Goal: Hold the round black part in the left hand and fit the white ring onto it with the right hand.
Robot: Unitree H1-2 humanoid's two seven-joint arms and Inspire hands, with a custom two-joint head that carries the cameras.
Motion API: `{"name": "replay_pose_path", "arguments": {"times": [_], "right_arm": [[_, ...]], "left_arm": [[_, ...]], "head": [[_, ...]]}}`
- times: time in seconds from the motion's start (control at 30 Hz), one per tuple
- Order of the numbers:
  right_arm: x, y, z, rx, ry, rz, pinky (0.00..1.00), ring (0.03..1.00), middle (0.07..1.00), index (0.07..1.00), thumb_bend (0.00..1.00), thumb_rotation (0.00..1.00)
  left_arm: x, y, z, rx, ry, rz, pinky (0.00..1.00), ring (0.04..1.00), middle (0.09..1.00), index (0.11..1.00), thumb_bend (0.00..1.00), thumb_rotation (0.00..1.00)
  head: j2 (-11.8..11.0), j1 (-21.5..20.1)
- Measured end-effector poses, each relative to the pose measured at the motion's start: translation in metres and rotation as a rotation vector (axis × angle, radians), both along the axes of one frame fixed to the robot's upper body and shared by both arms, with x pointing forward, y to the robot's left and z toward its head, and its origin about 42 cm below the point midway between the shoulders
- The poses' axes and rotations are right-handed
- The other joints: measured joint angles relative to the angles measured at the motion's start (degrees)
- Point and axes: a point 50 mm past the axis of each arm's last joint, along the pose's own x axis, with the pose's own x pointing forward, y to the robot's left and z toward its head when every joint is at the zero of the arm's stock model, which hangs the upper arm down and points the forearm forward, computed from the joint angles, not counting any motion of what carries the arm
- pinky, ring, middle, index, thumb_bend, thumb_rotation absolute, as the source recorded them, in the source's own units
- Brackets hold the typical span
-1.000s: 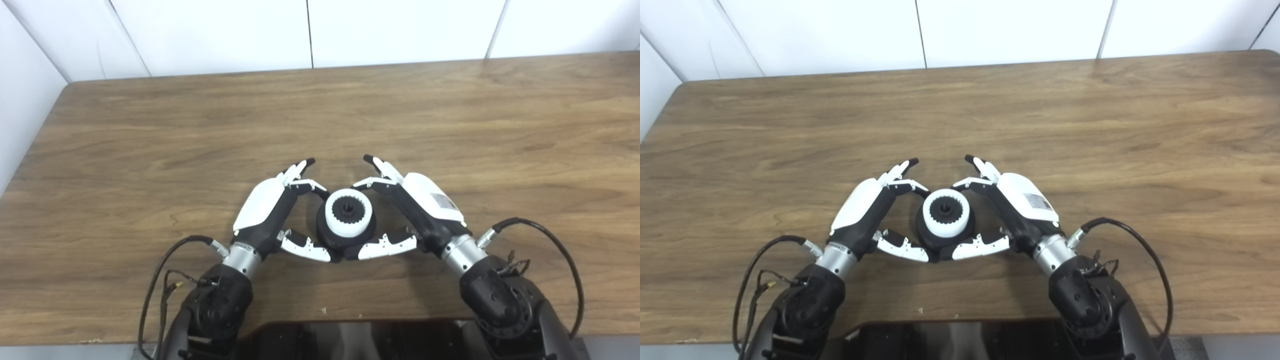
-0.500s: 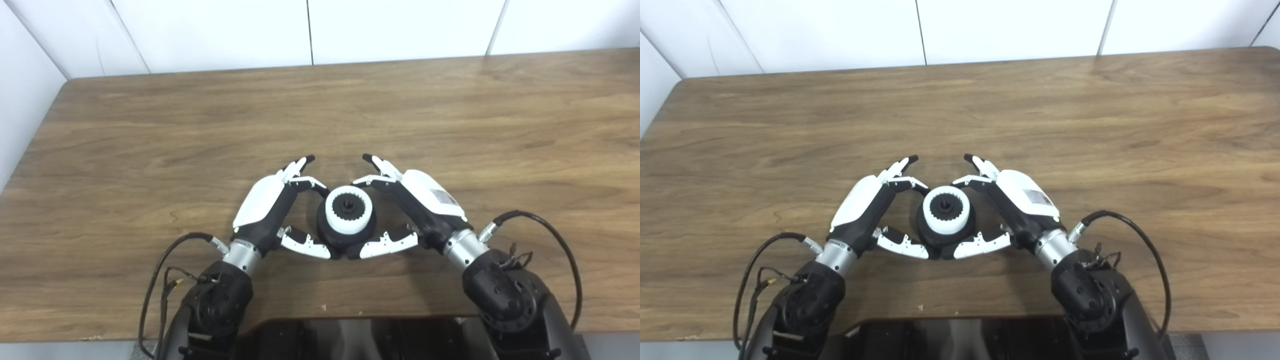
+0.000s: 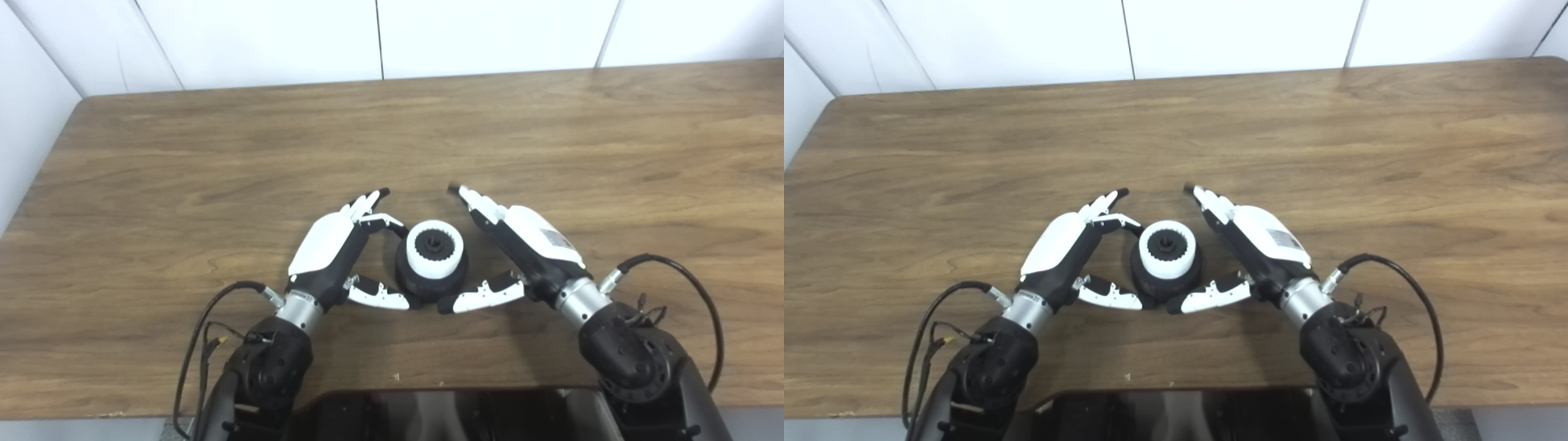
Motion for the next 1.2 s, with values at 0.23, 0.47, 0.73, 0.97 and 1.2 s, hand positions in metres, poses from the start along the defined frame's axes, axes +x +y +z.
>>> {"name": "replay_pose_path", "arguments": {"times": [0.23, 0.47, 0.73, 0.97, 1.2], "right_arm": [[0.001, -0.01, 0.001, -0.011, 0.0, -0.026, 0.99, 1.0, 1.0, 1.0, 1.0, 0.43], [0.003, -0.02, 0.002, -0.017, 0.012, -0.048, 0.98, 1.0, 1.0, 1.0, 1.0, 0.43], [0.004, -0.047, 0.002, -0.038, 0.051, -0.109, 1.0, 1.0, 1.0, 1.0, 1.0, 0.46], [0.0, -0.06, -0.001, 0.027, 0.034, -0.137, 0.84, 0.988, 1.0, 0.991, 0.96, 0.37], [0.001, -0.055, -0.012, 0.218, -0.126, -0.206, 0.66, 0.792, 0.829, 0.728, 0.71, 0.06]], "left_arm": [[0.005, -0.001, 0.003, 0.049, 0.033, 0.001, 1.0, 1.0, 1.0, 0.784, 1.0, 0.34], [0.005, 0.005, 0.008, 0.092, 0.042, -0.008, 1.0, 1.0, 1.0, 0.827, 1.0, 0.38], [0.01, 0.021, 0.012, 0.129, 0.058, 0.009, 1.0, 1.0, 1.0, 0.962, 1.0, 0.43], [0.015, 0.039, 0.021, 0.051, 0.047, 0.035, 0.91, 1.0, 1.0, 0.986, 1.0, 0.37], [0.017, 0.047, 0.028, -0.216, -0.099, 0.099, 0.64, 0.791, 0.84, 0.786, 0.76, 0.15]], "head": [[0.0, -0.35], [-0.35, -0.96], [-1.84, -2.81], [-2.11, -3.08], [-2.72, -3.25]]}}
